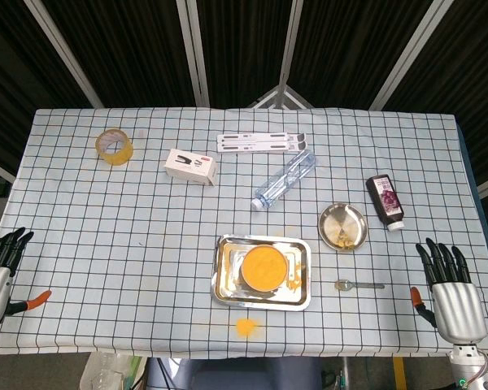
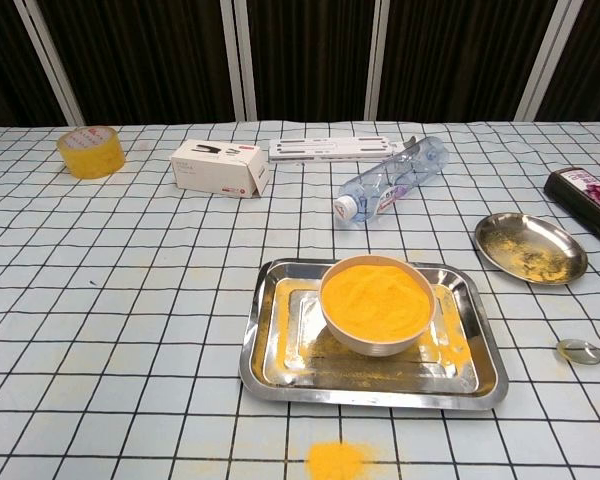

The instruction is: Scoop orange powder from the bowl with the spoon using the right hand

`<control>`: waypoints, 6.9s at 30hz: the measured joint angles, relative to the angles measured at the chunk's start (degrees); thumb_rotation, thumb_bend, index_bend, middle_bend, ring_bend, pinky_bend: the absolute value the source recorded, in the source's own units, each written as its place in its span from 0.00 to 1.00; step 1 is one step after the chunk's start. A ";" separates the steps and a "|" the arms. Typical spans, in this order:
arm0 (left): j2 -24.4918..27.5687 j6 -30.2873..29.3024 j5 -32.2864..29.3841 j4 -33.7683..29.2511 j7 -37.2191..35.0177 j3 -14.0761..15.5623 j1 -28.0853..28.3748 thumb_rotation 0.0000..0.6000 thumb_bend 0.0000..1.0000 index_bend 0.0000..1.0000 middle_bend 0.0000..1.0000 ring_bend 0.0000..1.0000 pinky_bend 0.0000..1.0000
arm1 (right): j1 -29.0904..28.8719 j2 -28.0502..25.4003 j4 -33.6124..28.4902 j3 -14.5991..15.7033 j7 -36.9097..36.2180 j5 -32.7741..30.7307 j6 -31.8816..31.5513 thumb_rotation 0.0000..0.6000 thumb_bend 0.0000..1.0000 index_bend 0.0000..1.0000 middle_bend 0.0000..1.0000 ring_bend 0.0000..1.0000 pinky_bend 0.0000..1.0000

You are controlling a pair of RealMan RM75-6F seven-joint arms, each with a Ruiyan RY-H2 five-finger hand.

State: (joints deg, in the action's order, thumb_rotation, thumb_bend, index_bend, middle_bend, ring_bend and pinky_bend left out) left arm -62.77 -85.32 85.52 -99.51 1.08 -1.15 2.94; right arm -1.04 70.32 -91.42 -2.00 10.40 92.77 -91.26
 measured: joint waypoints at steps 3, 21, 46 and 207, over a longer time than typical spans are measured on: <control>0.01 -0.26 0.38 -0.05 0.01 0.11 -0.09 1.00 0.00 0.00 0.00 0.00 0.00 | 0.04 -0.05 0.02 0.07 -0.02 0.07 -0.04 1.00 0.46 0.00 0.02 0.00 0.00; -0.08 -2.52 1.78 0.75 -1.91 -0.81 -0.22 1.00 0.00 0.00 0.00 0.00 0.00 | -1.88 1.69 -2.34 0.62 3.90 -0.64 5.23 1.00 0.46 0.31 0.04 0.00 0.00; -0.28 -0.10 0.56 1.34 -2.42 -1.16 1.08 1.00 0.00 0.00 0.00 0.00 0.00 | -8.03 14.96 3.32 -1.50 17.31 -17.40 19.72 1.00 0.46 0.41 0.05 0.00 0.00; 0.81 0.77 -0.01 -0.88 -5.52 -1.36 2.03 1.00 0.00 0.00 0.00 0.00 0.00 | -19.97 33.83 -5.94 -8.23 46.28 -31.23 10.11 1.00 0.53 0.54 0.16 0.00 0.00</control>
State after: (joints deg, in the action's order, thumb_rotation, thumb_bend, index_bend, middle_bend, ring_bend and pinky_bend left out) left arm -61.96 -84.54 85.51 -100.39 -4.44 -2.51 4.98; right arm -21.02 104.15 -97.36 -10.22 56.68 61.54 -81.14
